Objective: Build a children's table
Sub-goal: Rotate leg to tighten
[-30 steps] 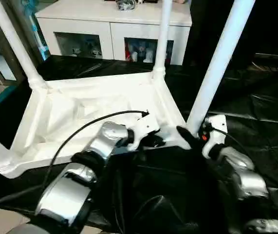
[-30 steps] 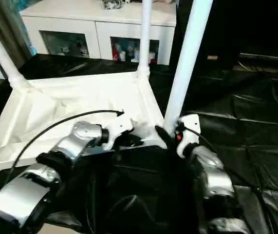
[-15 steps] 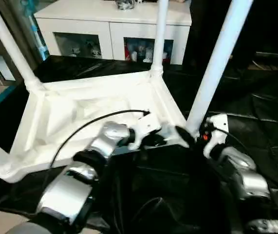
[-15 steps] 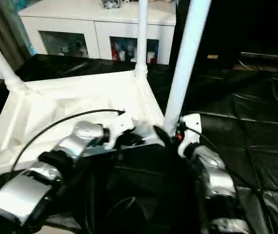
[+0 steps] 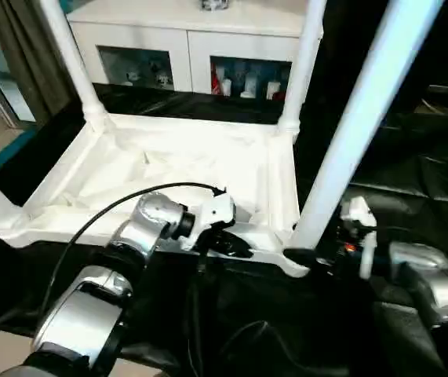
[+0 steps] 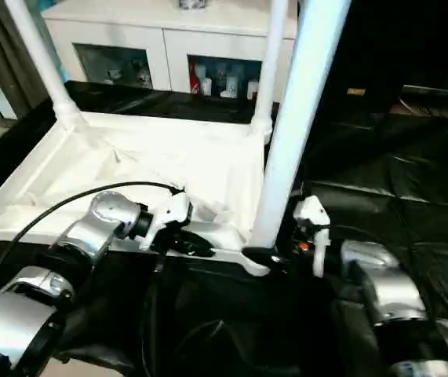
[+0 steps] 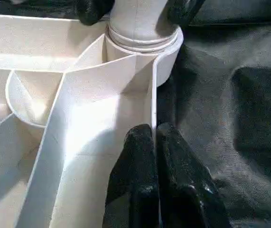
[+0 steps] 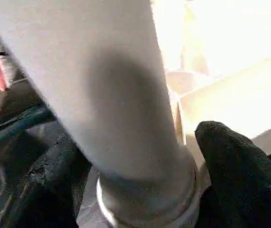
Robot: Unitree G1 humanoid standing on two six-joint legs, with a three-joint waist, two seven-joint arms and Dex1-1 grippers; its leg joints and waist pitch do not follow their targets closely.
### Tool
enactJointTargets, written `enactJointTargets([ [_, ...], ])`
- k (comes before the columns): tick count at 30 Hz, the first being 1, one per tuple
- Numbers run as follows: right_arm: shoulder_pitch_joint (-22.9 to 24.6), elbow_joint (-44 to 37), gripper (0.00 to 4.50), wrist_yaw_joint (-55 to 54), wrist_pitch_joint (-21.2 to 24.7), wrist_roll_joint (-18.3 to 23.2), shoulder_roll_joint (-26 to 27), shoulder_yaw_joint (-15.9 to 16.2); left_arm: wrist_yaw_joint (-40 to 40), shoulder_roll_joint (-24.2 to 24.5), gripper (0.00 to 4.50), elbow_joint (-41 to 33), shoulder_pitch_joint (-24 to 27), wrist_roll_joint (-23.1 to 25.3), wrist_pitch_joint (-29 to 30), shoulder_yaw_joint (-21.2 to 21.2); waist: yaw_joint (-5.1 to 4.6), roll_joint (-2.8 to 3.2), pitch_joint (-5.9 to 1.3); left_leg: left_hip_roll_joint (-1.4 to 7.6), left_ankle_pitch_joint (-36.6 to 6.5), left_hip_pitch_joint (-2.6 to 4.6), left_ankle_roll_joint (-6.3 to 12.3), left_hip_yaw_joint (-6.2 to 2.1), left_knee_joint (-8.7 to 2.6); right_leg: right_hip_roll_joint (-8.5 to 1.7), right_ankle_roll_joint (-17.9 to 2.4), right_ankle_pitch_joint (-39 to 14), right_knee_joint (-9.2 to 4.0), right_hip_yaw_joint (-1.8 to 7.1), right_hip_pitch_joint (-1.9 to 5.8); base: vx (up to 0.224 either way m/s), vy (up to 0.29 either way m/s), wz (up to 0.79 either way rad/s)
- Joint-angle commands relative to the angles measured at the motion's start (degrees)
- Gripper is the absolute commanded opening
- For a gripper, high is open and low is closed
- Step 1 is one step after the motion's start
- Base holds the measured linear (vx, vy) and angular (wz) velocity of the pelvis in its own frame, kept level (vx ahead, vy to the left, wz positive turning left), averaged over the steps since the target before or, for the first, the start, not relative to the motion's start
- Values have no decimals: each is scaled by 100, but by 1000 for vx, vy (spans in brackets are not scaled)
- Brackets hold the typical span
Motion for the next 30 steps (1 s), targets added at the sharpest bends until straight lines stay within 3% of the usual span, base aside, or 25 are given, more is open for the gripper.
enactJointTargets([
  [1,-116,-96,307,14,92,90,-84,-69,-264,-22,0,-97,82,-217,28,0,17,-144,-319,392,-773,77,609,-140,-376,-433,-1550,-618,-348,247,231,0,0,0],
  [2,-116,-108,296,33,114,106,-84,-65,-277,-21,0,-111,87,-222,43,4,15,-168,-319,389,-743,70,616,-138,-373,-433,-1547,-591,-345,247,236,0,0,0],
  [6,-19,-276,272,170,270,182,-4,61,-281,-45,0,-250,136,-241,148,32,26,-165,-327,386,-550,64,697,-139,-356,-432,-1564,-393,-314,241,238,0,0,0],
  [10,69,-342,265,160,283,197,46,115,-170,-94,0,-255,142,-243,132,41,29,-163,-325,385,-630,70,657,-140,-359,-432,-1524,-561,-333,241,233,0,0,0],
  [11,124,-378,263,101,274,180,93,132,-13,-134,0,-216,123,-211,82,51,32,-143,-325,386,-649,72,633,-145,-362,-431,-1514,-592,-332,240,232,0,0,0],
  [15,212,-175,258,-750,-108,-100,500,-3,1197,-370,0,133,-71,81,-120,102,9,-164,-313,369,-816,71,502,-145,-371,-435,-1401,-857,-378,250,216,0,0,0],
  [16,168,34,258,-1247,-303,-223,702,-134,1710,-489,0,279,-169,138,-83,168,7,-112,-310,375,-867,84,438,-158,-379,-444,-1396,-927,-381,254,199,0,0,0],
  [18,68,402,246,-1976,-503,-341,1059,-299,2291,-728,0,435,-298,200,43,209,-75,-163,-297,347,-1083,83,224,-183,-415,-450,-1313,-1351,-430,245,218,0,0,0],
  [20,63,436,240,-2060,-516,-343,1120,-312,2378,-774,0,450,-315,218,68,202,-96,-164,-288,341,-1076,59,225,-194,-422,-454,-1255,-1446,-446,246,237,0,0,0],
  [21,68,462,234,-2384,-523,-361,1346,-338,2607,-928,0,507,-355,247,125,189,-102,-161,-278,341,-1174,105,264,-172,-413,-436,-1211,-1535,-480,266,199,0,0,0],
  [23,84,437,229,-2507,-521,-372,1469,-317,2692,-1013,0,532,-370,255,154,181,-97,-159,-283,339,-1149,95,283,-179,-421,-442,-1188,-1520,-482,273,205,0,0,0],
  [24,102,402,224,-2624,-531,-404,1611,-271,2741,-1102,0,571,-387,256,144,171,-93,-77,-287,342,-1142,90,279,-196,-430,-442,-1178,-1479,-474,267,215,0,0,0],
  [25,108,392,220,-2648,-537,-417,1645,-256,2741,-1122,0,581,-389,256,131,168,-105,-105,-293,347,-1149,104,283,-183,-427,-426,-1180,-1407,-487,267,204,0,0,0],
  [29,135,361,220,-2769,-671,-527,1890,-183,2586,-1233,0,674,-402,260,-30,119,-146,-106,-283,345,-1350,105,259,-193,-449,-423,-1213,-1396,-484,265,201,0,0,0],
  [30,120,398,252,-2702,-720,-483,1892,-200,2552,-1217,0,680,-396,278,-62,102,-151,-95,-287,346,-1394,104,246,-197,-450,-430,-1210,-1439,-487,269,207,0,0,0],
])
